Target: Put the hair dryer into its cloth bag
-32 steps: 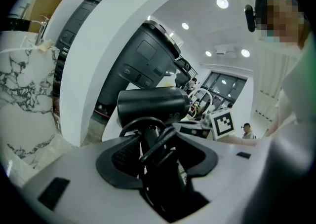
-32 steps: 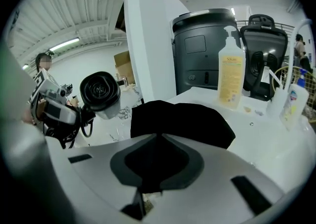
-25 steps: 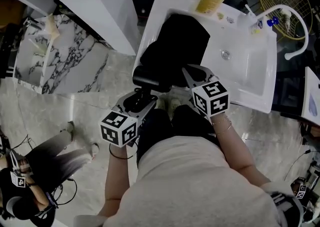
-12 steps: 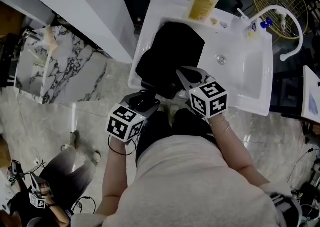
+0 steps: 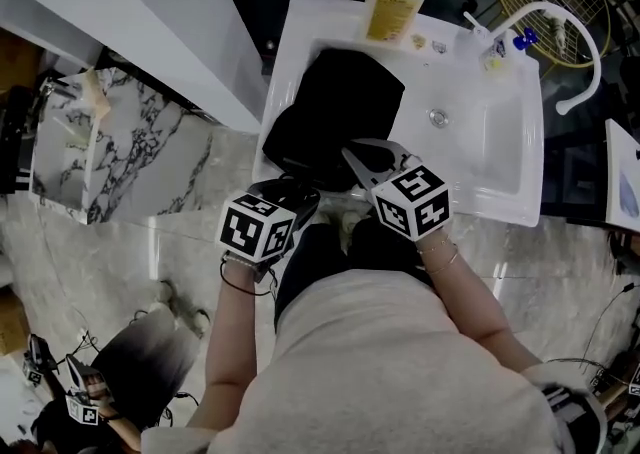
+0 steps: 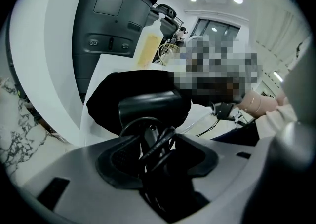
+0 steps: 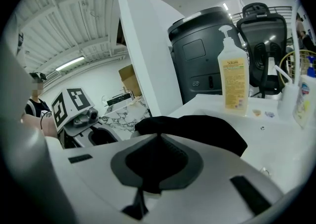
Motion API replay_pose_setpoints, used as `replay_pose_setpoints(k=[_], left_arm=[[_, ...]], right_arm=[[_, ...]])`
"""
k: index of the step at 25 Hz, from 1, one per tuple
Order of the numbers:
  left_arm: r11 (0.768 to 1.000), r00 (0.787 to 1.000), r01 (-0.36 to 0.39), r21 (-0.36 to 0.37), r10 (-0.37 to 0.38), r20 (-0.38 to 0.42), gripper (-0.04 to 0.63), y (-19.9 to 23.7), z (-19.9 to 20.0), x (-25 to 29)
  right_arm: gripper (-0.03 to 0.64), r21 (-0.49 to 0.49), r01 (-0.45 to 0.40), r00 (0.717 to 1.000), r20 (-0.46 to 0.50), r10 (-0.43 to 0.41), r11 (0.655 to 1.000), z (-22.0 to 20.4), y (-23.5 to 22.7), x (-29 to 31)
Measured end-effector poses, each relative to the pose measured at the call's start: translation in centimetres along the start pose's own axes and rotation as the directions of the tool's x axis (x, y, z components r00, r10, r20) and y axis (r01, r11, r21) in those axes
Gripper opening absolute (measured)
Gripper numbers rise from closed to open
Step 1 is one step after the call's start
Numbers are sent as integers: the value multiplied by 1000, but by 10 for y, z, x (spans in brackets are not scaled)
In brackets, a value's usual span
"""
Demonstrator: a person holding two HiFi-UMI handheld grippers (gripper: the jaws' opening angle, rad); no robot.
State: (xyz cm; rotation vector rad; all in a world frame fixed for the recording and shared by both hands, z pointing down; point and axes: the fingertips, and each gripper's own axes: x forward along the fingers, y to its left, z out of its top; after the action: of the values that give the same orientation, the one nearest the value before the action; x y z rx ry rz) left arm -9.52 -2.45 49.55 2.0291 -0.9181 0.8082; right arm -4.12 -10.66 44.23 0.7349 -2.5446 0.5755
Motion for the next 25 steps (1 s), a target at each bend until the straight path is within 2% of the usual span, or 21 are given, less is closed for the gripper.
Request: replay_pose_setpoints(k=[9,12,19,25], left_arm=[[994,996,-71,84,75,-50,221,13,18,9],[989,991,-117,87,122,-58,222,22,27,14],[984,980,-157,88,166,-112,222,32,33,24],[962,960,-198,191,230,-162,222,37,39,33]], right_arm=[[14,28,10,1000,-14,-10,1000,-8,-5,-1],[14,30,-1,1000,-25,1,1000,-13,-1,0],[14,7,-1,997,-74,1,1000,-28,6,6],[14,13,2,995,-96,-1,1000,-35,8,7]])
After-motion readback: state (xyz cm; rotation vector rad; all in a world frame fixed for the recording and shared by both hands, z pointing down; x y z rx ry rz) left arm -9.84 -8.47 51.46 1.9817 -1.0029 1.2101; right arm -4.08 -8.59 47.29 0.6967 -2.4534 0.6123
